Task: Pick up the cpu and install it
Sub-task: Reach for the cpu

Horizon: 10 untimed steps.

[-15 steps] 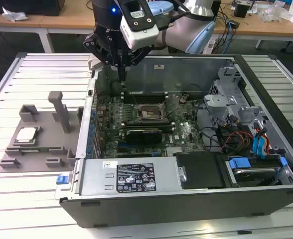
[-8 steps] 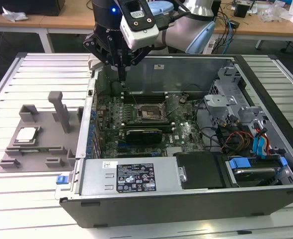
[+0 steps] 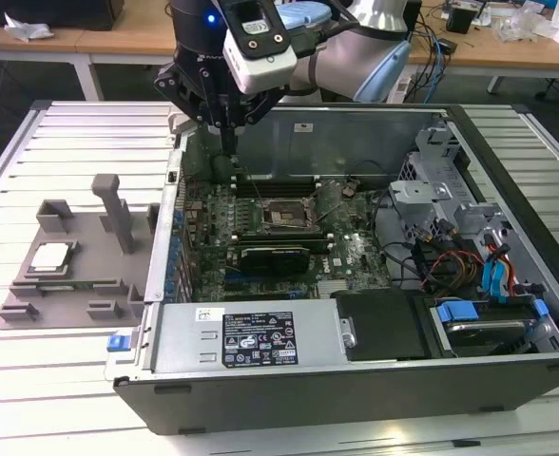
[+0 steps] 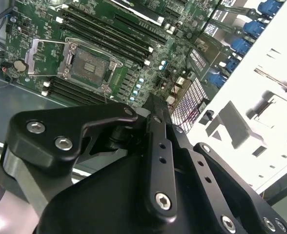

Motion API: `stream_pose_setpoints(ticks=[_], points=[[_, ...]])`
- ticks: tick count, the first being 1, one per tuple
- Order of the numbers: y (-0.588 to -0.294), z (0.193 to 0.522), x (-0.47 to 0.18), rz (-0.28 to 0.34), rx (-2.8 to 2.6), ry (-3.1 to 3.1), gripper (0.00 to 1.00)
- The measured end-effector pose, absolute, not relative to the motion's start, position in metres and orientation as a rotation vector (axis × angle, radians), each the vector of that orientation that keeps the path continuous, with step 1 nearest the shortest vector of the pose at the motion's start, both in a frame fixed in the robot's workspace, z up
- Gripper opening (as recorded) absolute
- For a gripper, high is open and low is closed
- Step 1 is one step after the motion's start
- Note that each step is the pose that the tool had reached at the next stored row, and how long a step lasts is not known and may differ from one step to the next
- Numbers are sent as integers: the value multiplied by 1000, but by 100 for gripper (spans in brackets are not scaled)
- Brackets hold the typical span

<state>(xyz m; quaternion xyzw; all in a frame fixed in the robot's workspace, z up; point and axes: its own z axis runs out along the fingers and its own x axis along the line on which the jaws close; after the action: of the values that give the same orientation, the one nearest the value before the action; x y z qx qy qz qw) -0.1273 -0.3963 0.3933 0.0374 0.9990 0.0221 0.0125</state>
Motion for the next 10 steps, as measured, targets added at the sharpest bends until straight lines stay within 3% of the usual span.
stream_pose_setpoints(ticks=[10], points=[[-396, 393, -142, 69, 117, 3114, 11]])
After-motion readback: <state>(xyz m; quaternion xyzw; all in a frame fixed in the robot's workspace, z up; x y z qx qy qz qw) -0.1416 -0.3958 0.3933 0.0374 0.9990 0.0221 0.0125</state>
